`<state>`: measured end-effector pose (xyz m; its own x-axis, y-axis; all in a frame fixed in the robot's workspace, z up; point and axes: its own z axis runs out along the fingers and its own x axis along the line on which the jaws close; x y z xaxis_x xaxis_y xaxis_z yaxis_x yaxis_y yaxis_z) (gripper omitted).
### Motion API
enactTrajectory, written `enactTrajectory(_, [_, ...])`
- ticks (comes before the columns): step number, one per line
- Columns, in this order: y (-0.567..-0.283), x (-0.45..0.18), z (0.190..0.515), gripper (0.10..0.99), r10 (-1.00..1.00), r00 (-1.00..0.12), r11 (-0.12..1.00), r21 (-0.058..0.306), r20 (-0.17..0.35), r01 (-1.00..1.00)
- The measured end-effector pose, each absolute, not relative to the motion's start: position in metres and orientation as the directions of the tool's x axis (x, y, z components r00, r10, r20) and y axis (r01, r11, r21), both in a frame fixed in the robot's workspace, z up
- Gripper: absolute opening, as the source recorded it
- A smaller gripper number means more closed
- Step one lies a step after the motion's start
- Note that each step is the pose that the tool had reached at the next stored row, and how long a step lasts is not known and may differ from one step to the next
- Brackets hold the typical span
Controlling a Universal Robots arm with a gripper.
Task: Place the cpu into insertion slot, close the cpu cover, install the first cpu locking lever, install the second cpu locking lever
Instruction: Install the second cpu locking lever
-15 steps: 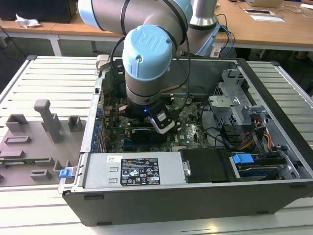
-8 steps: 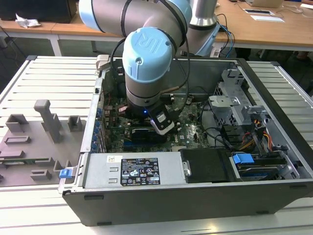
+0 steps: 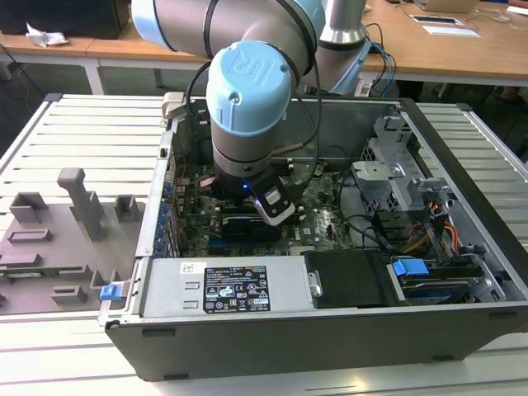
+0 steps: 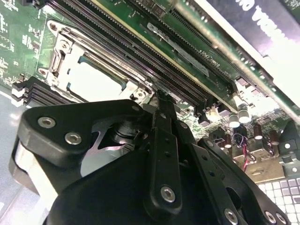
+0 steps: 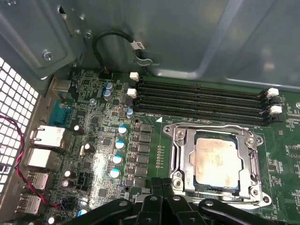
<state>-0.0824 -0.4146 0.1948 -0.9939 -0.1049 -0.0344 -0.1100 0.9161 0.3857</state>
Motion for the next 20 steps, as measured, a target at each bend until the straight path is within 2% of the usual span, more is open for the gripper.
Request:
enactTrajectory(9, [-0.415, -0.083, 0.219, 0.106, -0.105, -0.994, 0.916, 0.386, -0.035, -0.110])
enactTrajectory(20, [-0.415, -0.083, 0.231, 0.106, -0.104, -0.994, 0.916, 0.386, -0.035, -0.109])
